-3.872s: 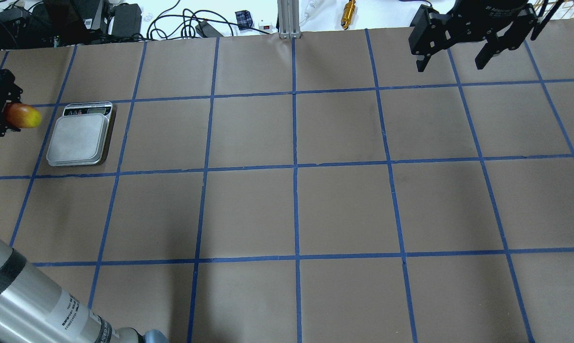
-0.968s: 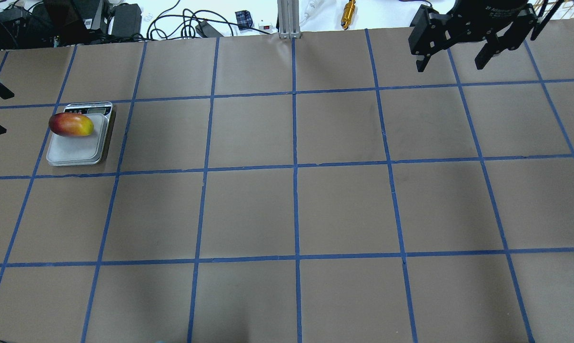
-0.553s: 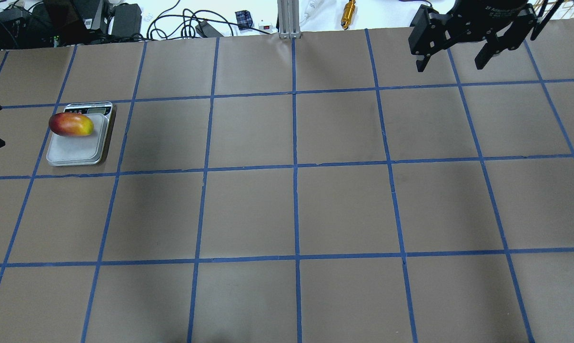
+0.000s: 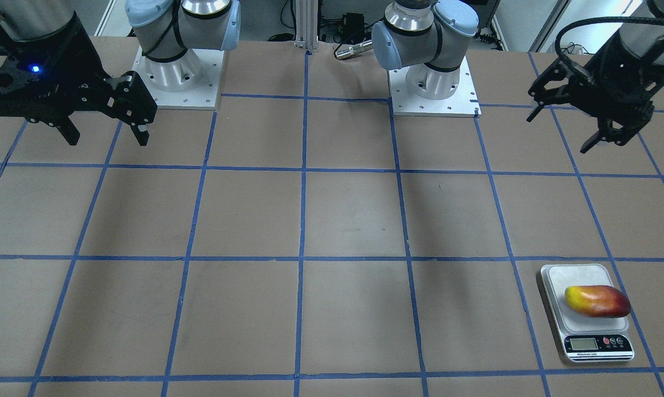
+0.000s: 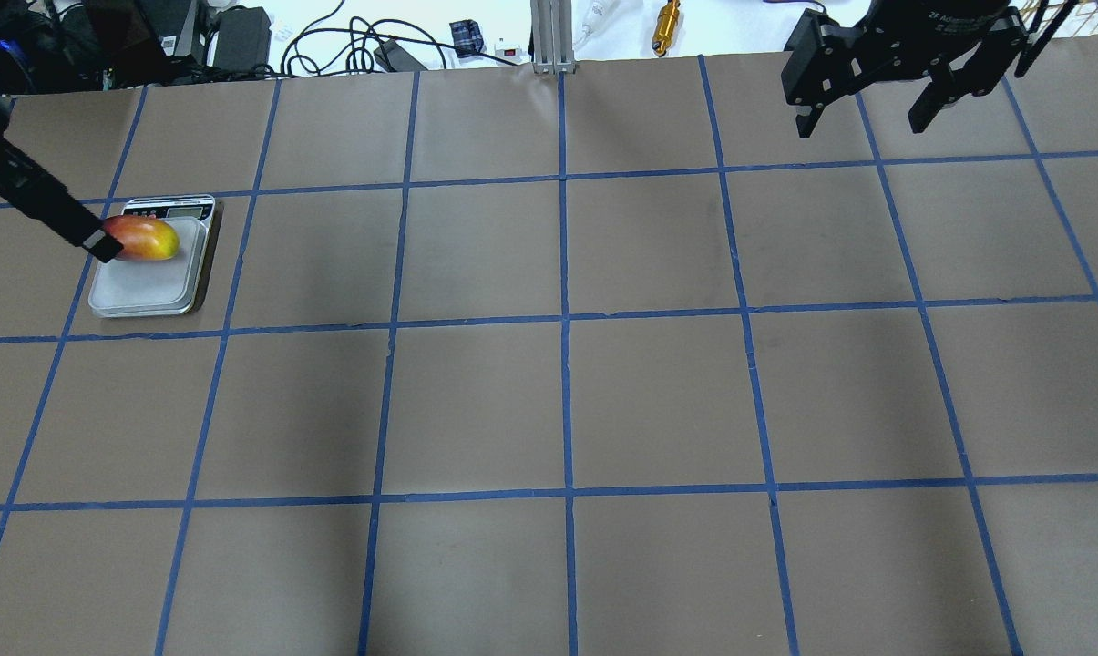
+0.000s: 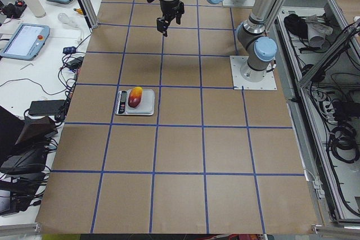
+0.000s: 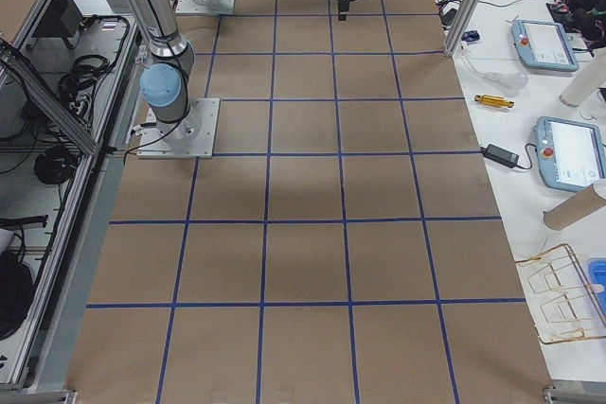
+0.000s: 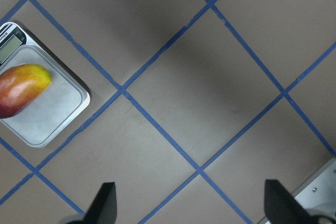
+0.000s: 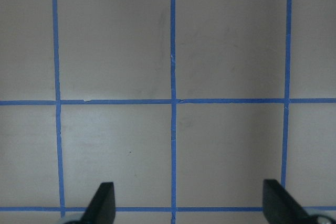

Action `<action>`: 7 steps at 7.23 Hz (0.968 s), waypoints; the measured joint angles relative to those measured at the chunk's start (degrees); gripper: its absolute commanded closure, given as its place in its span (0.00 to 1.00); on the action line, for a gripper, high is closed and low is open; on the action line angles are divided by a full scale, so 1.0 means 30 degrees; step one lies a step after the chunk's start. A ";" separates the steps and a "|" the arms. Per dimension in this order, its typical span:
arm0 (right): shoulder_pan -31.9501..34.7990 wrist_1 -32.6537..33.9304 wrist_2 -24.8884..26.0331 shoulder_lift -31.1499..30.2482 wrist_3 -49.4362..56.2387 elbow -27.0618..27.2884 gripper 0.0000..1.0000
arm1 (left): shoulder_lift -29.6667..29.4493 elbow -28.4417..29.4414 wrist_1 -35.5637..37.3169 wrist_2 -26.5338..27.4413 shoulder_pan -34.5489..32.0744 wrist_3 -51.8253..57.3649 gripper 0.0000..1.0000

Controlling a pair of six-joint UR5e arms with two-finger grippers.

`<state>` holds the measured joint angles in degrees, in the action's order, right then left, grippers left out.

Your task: Weigh mango

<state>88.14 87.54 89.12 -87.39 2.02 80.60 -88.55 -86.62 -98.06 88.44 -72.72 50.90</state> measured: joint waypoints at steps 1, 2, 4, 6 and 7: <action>-0.0005 -0.0001 0.0000 0.0002 0.0001 0.0000 0.00 | -0.0103 0.0102 0.0097 0.0013 -0.1292 -0.3154 0.00; -0.0003 0.0000 0.0000 -0.0001 0.0000 0.0000 0.00 | -0.0177 0.0134 0.0172 0.0004 -0.2309 -0.6006 0.00; 0.0004 0.0000 0.0000 -0.0004 0.0000 0.0000 0.00 | -0.0456 0.0093 0.0371 -0.0036 -0.4234 -1.1343 0.00; 0.0004 0.0000 0.0011 -0.0016 0.0000 0.0000 0.00 | -0.0770 -0.0005 0.1254 0.0018 -0.5819 -1.4973 0.00; 0.0004 0.0000 0.0007 -0.0014 0.0001 0.0000 0.00 | -0.0838 -0.0026 0.1591 0.0023 -0.6183 -1.5825 0.00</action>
<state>88.15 87.54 89.14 -87.43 2.02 80.60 -91.06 -86.70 -93.29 88.51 -91.27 3.42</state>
